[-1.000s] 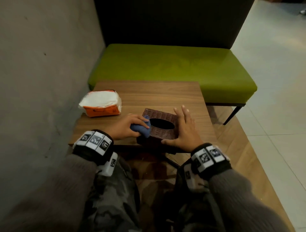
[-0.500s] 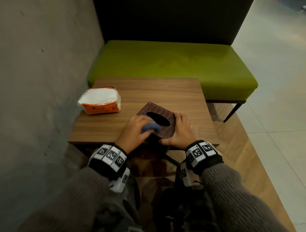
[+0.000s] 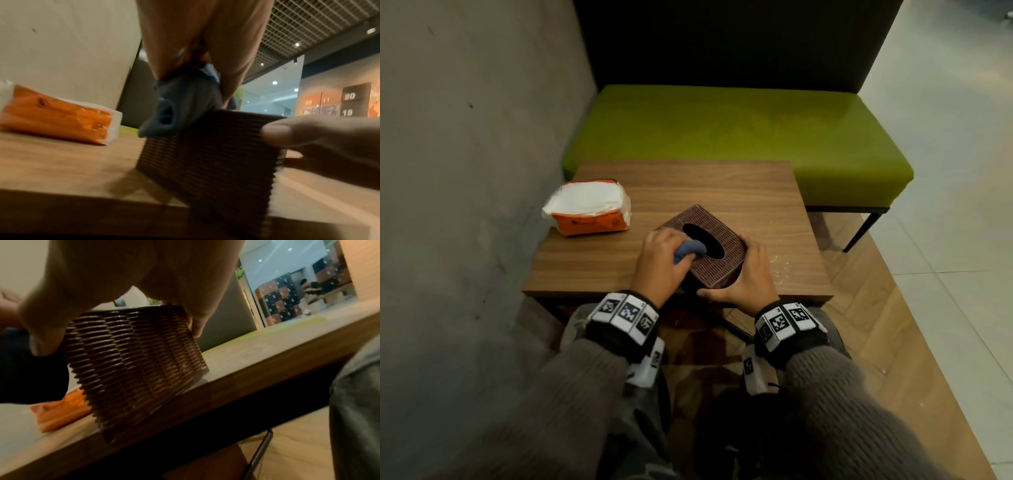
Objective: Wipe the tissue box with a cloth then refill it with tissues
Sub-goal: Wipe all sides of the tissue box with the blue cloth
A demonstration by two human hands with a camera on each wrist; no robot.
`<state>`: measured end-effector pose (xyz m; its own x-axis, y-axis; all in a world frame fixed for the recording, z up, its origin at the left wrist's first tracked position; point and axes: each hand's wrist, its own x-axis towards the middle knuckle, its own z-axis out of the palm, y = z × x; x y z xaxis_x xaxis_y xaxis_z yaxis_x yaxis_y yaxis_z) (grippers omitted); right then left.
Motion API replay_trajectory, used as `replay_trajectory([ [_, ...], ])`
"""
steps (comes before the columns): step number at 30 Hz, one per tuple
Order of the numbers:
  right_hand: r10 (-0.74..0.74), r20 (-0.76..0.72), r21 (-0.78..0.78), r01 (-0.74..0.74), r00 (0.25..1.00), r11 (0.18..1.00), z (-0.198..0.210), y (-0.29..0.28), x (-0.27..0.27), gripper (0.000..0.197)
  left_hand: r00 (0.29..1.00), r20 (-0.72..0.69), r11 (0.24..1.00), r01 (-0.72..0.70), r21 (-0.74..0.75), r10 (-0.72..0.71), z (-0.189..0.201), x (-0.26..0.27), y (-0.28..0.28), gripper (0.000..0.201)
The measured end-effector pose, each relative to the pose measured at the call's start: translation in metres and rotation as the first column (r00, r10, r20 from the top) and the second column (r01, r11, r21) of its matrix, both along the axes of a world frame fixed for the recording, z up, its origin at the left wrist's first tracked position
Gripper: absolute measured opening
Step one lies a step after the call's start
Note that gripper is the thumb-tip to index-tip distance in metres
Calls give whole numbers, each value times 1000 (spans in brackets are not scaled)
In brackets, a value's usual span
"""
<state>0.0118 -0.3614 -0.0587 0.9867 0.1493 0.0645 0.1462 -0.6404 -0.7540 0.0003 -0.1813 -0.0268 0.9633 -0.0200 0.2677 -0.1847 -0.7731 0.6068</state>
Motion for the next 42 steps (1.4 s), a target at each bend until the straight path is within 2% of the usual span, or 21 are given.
replay_trajectory([
  [1,-14,-29,38,15,999,999,-2,0,0,133,999,5,999,38,8,-38,0,-6,-10,23],
  [3,-14,-71,98,21,997,995,-6,-1,-1,138,976,12,976,218,20,-218,-2,-29,-27,29],
  [5,-17,-78,135,28,997,990,-11,-2,-2,137,953,-8,953,302,8,-302,-4,-36,-28,33],
  [11,-75,-130,259,107,989,960,-12,6,-4,130,944,-151,937,316,150,-294,18,15,-42,31],
  [15,-27,-122,245,56,992,968,-11,2,-3,127,986,-155,974,86,208,-54,23,41,-71,26],
  [16,-21,-136,251,55,990,966,-12,0,-2,128,987,-152,975,79,208,-48,24,39,-76,27],
  [19,-3,-181,281,55,983,958,-20,-3,0,143,959,-191,941,251,228,-210,25,15,-73,39],
  [21,-20,-195,288,77,981,954,-22,-3,-1,140,937,-215,924,319,213,-274,22,3,-60,44],
  [24,-28,-171,284,76,985,956,-18,1,1,129,972,-183,960,186,208,-149,21,20,-59,37],
  [27,-25,-155,262,66,988,963,-15,1,3,125,992,-121,980,56,190,-33,18,39,-81,32],
  [28,-22,-165,254,64,986,965,-16,-1,3,121,992,-114,982,69,175,-50,17,37,-85,31],
  [30,-22,-184,270,72,983,960,-20,-6,5,117,980,-96,972,189,140,-177,14,20,-78,33],
  [32,-17,-185,281,69,983,957,-24,-9,7,120,946,-76,937,324,130,-316,11,-7,-54,37],
  [34,-4,-157,257,45,988,965,-25,-10,9,122,932,-79,926,362,105,-355,7,-23,-26,40],
  [36,-10,-145,261,48,989,964,-21,-9,10,122,962,-82,962,266,70,-260,4,-12,0,41],
  [38,-11,-130,251,44,991,967,-19,-8,10,124,995,-83,996,68,59,-63,3,15,20,33],
  [40,-11,-129,234,41,992,971,-14,-9,8,124,988,-89,990,-122,70,128,8,44,32,21],
  [42,-14,-131,220,42,991,975,-10,-10,6,125,970,-122,977,-202,76,210,11,63,33,13],
])
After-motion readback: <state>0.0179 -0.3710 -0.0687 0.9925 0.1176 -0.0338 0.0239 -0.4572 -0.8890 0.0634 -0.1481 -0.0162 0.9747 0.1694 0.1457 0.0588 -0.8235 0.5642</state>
